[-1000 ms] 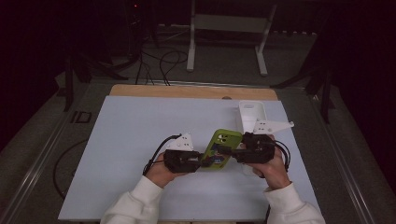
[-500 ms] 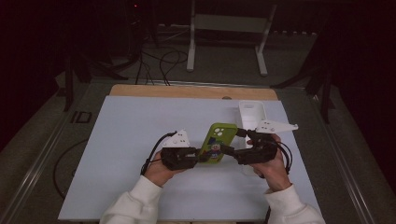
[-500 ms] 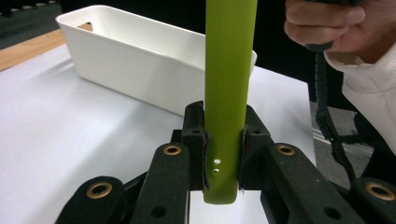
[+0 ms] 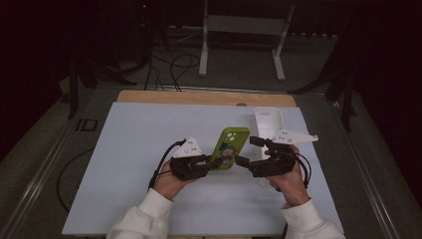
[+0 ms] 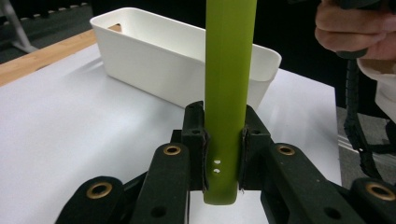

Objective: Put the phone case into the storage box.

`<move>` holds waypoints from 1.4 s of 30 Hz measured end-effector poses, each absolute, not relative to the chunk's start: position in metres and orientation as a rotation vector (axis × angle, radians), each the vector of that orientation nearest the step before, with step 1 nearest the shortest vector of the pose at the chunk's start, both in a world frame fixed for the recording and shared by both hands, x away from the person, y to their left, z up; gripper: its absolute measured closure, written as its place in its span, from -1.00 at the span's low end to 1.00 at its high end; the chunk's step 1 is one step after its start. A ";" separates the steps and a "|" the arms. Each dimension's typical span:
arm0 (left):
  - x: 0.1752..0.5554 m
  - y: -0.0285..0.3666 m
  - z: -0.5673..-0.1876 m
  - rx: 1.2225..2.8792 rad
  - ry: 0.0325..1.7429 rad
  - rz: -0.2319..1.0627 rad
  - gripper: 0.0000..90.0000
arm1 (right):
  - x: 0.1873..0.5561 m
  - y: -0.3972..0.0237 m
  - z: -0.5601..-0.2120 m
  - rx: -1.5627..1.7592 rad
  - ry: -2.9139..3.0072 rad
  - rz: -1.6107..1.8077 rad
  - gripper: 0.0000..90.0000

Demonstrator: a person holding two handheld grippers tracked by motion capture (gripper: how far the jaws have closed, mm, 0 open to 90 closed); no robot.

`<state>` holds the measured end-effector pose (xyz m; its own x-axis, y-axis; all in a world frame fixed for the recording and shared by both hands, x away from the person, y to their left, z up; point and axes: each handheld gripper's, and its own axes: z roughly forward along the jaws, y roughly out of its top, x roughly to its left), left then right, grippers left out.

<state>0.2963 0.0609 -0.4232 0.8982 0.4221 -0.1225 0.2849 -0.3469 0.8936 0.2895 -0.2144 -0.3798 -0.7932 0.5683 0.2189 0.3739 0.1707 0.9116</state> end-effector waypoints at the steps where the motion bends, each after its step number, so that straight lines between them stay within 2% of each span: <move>1: 0.296 0.061 -0.423 1.953 0.522 0.160 0.72 | 0.289 -0.214 -0.380 0.923 2.263 1.684 -0.81; 42: 0.288 0.052 -0.420 1.938 0.644 0.359 0.72 | 0.289 -0.196 -0.379 1.017 2.145 1.706 -0.81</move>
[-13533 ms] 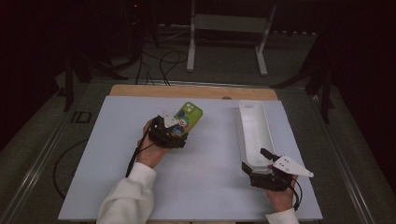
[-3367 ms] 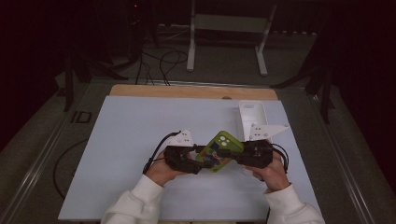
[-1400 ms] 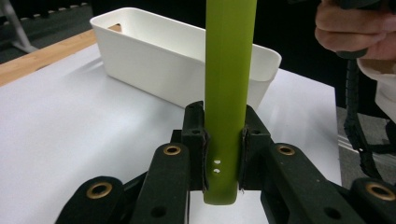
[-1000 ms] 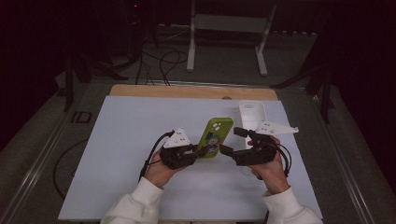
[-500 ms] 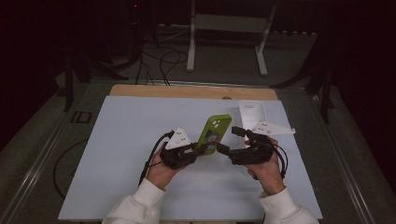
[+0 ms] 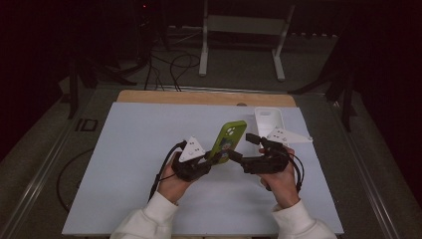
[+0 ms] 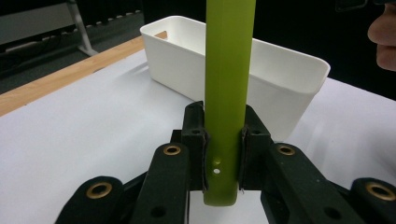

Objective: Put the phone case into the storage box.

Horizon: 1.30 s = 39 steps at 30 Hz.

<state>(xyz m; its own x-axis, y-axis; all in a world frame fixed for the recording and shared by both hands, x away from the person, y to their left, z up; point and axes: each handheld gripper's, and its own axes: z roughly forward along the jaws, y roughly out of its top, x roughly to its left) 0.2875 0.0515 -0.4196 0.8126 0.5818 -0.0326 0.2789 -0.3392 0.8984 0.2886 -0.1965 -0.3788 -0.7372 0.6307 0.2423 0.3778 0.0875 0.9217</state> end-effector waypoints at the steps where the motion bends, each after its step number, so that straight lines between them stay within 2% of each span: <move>1: 0.287 0.051 -0.420 1.938 0.644 0.358 0.72 | 0.289 -0.196 -0.378 1.025 2.136 1.702 -0.81; 33: 0.274 0.032 -0.429 1.978 0.616 0.407 0.72 | 0.293 -0.183 -0.375 1.109 2.023 1.738 -0.81; 39: 0.271 0.028 -0.432 1.990 0.608 0.392 0.72 | 0.293 -0.183 -0.375 1.135 2.012 1.733 -0.71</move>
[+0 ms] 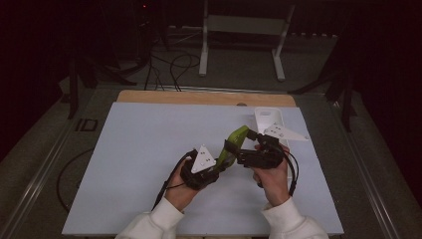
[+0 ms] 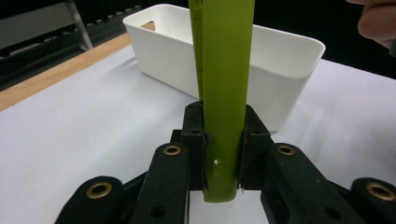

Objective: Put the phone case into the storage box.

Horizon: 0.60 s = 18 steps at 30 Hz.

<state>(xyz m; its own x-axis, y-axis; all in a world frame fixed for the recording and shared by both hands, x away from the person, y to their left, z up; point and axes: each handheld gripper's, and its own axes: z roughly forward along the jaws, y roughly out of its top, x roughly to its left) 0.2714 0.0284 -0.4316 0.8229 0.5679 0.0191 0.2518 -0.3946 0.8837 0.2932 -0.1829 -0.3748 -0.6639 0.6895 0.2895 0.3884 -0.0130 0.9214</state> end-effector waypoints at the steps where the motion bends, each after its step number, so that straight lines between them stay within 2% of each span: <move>1: 0.271 0.028 -0.432 1.993 0.606 0.387 0.72 | 0.293 -0.183 -0.375 1.139 2.009 1.738 -0.69; 18: 0.269 0.022 -0.436 2.002 0.597 0.353 0.72 | 0.291 -0.179 -0.377 1.153 1.980 1.732 -0.69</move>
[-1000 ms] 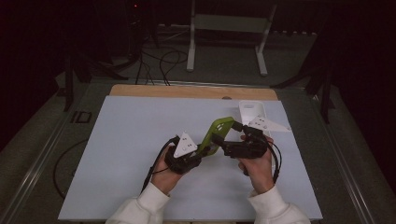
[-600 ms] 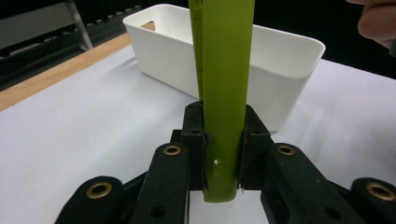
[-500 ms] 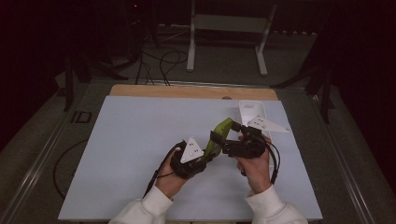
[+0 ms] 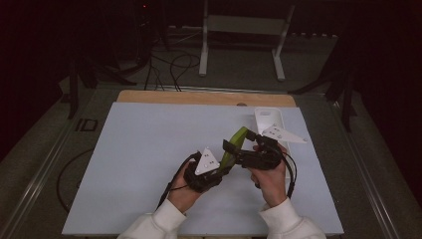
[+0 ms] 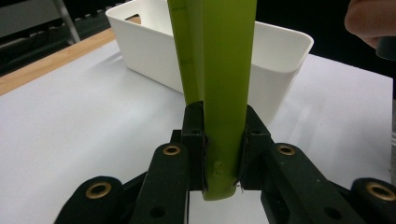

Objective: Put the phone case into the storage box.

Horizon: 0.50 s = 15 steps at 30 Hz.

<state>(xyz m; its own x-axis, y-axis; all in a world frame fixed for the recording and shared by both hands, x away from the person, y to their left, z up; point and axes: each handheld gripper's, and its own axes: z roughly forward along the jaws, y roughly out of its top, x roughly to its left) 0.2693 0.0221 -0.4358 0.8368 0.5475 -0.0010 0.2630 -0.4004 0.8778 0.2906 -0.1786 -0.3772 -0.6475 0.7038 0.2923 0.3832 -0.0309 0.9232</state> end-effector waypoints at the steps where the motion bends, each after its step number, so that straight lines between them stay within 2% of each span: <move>1: 0.269 0.022 -0.436 2.002 0.598 0.354 0.72 | 0.291 -0.179 -0.377 1.153 1.980 1.732 -0.69; 15: 0.269 0.023 -0.436 2.000 0.592 0.350 0.71 | 0.289 -0.181 -0.377 1.141 1.992 1.717 -0.66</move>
<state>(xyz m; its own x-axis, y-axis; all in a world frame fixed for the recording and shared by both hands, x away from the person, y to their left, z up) 0.2695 0.0232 -0.4360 0.8395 0.5433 -0.0016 0.2600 -0.3992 0.8792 0.2893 -0.1807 -0.3767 -0.6515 0.7052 0.2797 0.3805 -0.0152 0.9247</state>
